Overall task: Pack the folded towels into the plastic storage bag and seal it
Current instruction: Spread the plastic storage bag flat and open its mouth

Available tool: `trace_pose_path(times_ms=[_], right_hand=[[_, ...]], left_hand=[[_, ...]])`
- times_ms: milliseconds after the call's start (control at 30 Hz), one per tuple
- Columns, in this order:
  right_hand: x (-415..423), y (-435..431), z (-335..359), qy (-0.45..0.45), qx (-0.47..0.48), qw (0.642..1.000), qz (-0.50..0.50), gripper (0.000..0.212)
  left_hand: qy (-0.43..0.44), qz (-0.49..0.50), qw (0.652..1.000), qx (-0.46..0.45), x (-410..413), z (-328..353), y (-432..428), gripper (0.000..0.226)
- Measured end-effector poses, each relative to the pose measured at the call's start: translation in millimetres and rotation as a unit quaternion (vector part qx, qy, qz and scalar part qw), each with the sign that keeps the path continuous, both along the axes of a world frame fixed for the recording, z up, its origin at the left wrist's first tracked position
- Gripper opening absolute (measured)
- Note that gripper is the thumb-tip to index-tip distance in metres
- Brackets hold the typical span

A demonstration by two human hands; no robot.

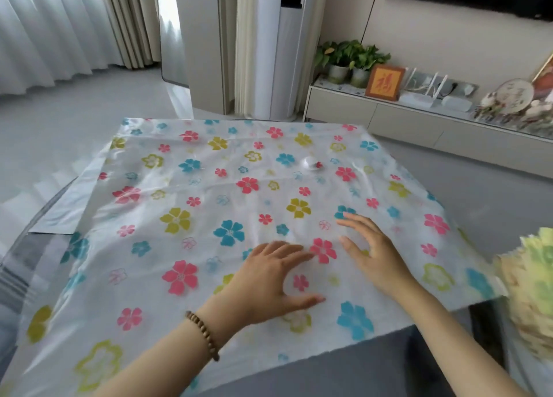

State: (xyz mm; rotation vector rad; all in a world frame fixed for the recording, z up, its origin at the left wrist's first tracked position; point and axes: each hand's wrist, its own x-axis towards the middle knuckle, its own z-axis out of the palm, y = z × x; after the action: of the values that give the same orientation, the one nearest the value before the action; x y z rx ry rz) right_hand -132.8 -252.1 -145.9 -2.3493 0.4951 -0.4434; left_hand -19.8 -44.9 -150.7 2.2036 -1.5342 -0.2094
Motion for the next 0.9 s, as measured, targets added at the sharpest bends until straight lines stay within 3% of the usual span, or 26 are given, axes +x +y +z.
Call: trace_pose_path(times_ms=[67, 133, 433, 567, 800, 900], right_hand=[[-29, 15, 5, -0.004, 0.042, 0.999, 0.003, 0.025], [-56, 30, 7, -0.002, 0.059, 0.998, -0.002, 0.023], [-138, 87, 6, 0.025, 0.163, 0.986, -0.008, 0.018], [-153, 105, 5, -0.027, 0.215, 0.972, -0.091, 0.012], [-151, 116, 16, -0.047, 0.417, 0.899, -0.122, 0.012], [-150, 117, 21, -0.059, 0.489, 0.855, -0.159, 0.032]], left_hand=[[0.0, -0.005, 0.999, 0.046, -23, -4, 21, 0.096], [-0.006, -0.013, 0.998, 0.067, -41, -7, 34, 0.097], [0.013, 0.01, 0.999, 0.032, -78, 1, 49, 0.047], [-0.033, 0.056, 0.998, -0.027, -98, 5, 49, 0.024], [0.168, 0.119, 0.975, -0.081, -120, 25, 37, 0.029], [0.301, 0.127, 0.94, -0.099, -134, 30, 30, 0.022]])
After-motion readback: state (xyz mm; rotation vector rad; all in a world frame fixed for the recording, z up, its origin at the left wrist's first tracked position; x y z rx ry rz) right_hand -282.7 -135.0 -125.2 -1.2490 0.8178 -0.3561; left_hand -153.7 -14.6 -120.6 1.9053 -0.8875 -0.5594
